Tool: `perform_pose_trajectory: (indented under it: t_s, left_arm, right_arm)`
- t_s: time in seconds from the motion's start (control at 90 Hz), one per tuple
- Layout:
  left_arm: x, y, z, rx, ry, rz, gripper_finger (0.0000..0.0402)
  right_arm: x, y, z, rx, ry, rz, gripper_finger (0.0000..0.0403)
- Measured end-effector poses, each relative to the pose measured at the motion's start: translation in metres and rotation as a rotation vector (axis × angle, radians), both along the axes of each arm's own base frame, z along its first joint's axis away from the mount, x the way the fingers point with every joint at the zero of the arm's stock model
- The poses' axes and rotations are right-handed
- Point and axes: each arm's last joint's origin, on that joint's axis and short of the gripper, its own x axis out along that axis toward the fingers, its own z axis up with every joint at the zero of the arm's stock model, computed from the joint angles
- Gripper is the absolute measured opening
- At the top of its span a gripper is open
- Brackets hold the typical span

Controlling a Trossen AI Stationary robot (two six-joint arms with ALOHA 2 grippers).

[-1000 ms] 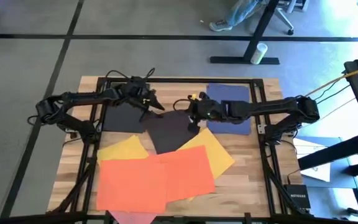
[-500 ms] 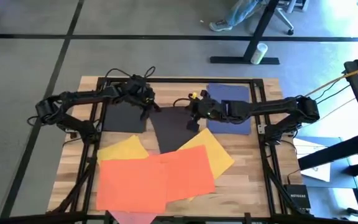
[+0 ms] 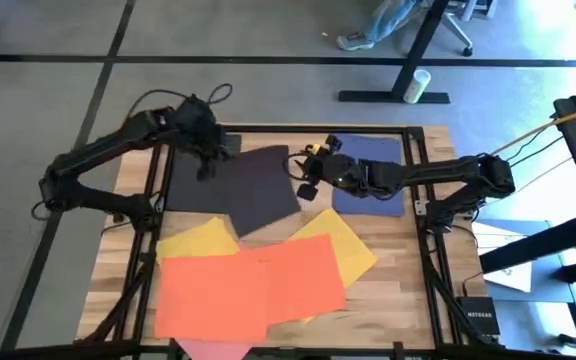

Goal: Organize paper
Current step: Stack the black paper on top of the other black paper

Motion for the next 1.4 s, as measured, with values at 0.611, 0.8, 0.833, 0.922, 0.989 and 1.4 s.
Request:
perform_pose_trajectory:
  t_s: [0.611,0.8,0.833,0.922,0.989,1.4]
  left_arm:
    - [-0.023,0.052,-0.038,0.17,0.36,0.509,0.0]
    - [-0.02,0.074,-0.081,0.145,0.395,0.573,0.0]
    - [-0.019,0.077,-0.088,0.159,0.392,0.587,0.0]
    - [-0.02,0.085,-0.106,0.191,0.405,0.608,0.0]
    - [-0.023,0.09,-0.116,0.188,0.415,0.623,0.0]
    - [-0.045,0.108,-0.135,0.172,0.42,0.711,0.0002]
  right_arm:
    - [-0.001,0.0,0.0,0.007,-0.01,-0.037,0.0188]
    - [-0.002,0.001,-0.004,0.049,0.011,-0.015,0.0188]
    - [-0.003,0.001,-0.005,0.053,0.018,-0.017,0.0188]
    - [-0.004,0.001,-0.007,0.07,0.039,-0.027,0.0188]
    - [-0.006,0.001,-0.009,0.082,0.056,-0.034,0.0188]
    - [-0.008,0.001,-0.013,0.125,0.075,-0.036,0.0188]
